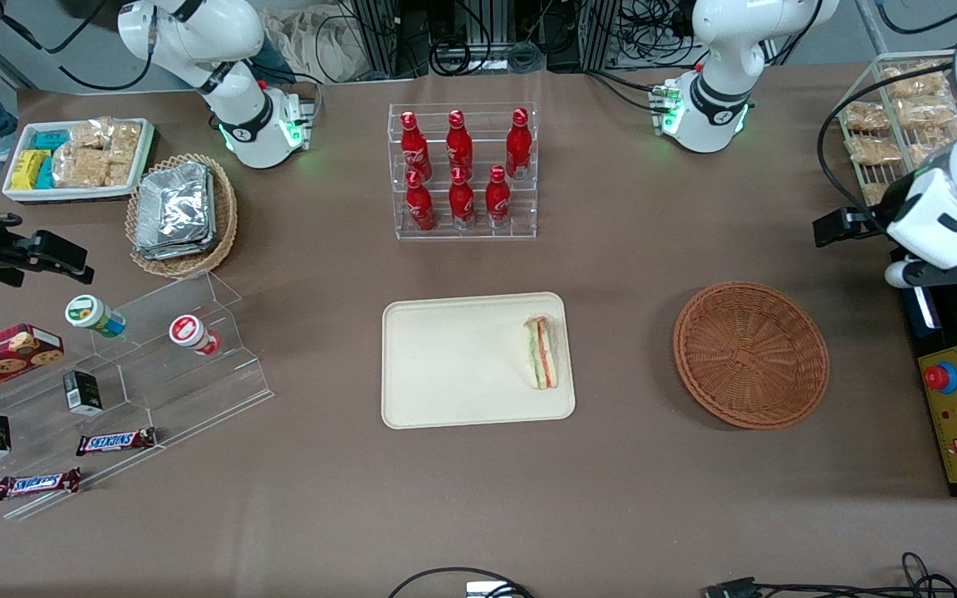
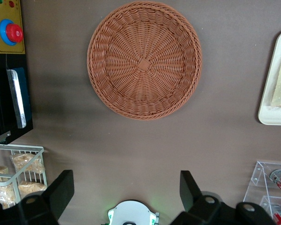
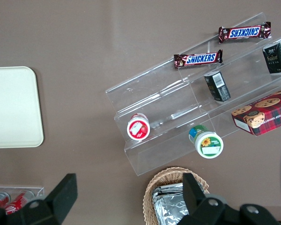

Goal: Place sandwich from basket to tray

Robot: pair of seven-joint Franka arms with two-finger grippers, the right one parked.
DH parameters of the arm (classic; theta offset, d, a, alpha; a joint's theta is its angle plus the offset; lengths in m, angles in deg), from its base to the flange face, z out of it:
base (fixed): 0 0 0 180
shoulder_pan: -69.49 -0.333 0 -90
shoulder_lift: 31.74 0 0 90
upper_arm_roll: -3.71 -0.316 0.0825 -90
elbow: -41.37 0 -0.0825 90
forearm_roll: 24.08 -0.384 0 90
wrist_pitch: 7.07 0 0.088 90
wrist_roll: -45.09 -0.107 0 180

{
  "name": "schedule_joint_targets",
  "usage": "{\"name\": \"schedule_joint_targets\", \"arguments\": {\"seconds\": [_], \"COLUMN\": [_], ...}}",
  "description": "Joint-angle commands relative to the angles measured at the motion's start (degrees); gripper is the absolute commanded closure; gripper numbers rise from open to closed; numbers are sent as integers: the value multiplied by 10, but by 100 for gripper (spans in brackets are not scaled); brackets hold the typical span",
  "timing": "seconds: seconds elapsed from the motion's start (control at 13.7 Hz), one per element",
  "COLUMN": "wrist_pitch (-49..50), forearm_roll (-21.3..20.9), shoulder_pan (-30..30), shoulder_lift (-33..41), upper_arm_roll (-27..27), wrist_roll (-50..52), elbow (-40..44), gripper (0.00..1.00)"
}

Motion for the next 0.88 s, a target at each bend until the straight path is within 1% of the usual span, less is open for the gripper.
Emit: {"name": "schedule_joint_targets", "arguments": {"seconds": [0.0,0.22,0.29,0.37,0.44,0.8], "wrist_pitch": [-23,-18,-16,-13,-12,-14], "forearm_roll": [4,3,1,1,1,3], "shoulder_pan": [-7,2,22,48,65,67], "shoulder_lift": [37,39,39,36,34,31], "upper_arm_roll": [5,3,-11,-42,-60,-63], "wrist_roll": [-9,-9,-9,-8,-9,-8], "elbow": [-41,-37,-31,-24,-19,-18], "gripper": [0,0,0,0,0,0]}}
